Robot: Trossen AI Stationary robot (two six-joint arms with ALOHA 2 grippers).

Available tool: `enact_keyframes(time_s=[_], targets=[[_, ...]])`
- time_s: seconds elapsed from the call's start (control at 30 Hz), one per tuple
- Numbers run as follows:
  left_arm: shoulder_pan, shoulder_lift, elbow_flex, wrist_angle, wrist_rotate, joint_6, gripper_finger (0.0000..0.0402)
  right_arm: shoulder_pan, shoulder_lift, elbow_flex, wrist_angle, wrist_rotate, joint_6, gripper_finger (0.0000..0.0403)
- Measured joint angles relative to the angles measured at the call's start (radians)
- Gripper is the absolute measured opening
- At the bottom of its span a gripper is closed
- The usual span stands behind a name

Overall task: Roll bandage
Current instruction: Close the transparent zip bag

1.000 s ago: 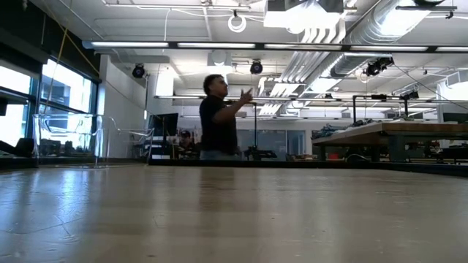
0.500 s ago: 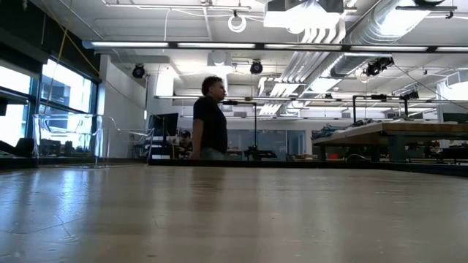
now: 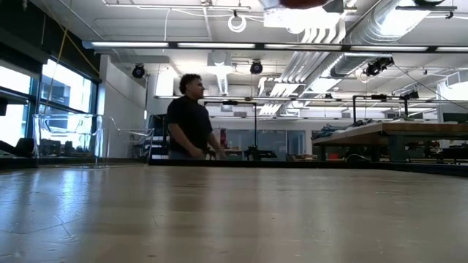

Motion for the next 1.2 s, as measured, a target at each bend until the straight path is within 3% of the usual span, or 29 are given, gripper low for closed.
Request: enact_keyframes(time_s=[0.2,0.53,0.67,0.8,1.2], targets=[[0.003,0.000,0.000,-0.010,-0.014,0.028,0.0041,0.000,0.000,0.000,0.001,0.001,0.000,0.0000],[0.001,0.002,0.000,-0.114,-0.051,0.054,0.0124,0.000,-0.001,0.000,0.010,0.010,0.000,0.0000],[-0.014,-0.005,-0.001,-0.112,-0.102,0.061,0.0100,0.000,-0.001,0.000,0.008,0.010,0.000,0.0000],[-0.022,-0.011,-0.001,-0.047,-0.083,0.071,0.0074,0.000,-0.001,0.001,0.004,0.007,0.000,0.0000],[-0.009,-0.006,-0.001,-0.026,-0.079,0.071,0.0074,0.000,-0.001,0.001,0.003,0.004,0.000,0.0000]])
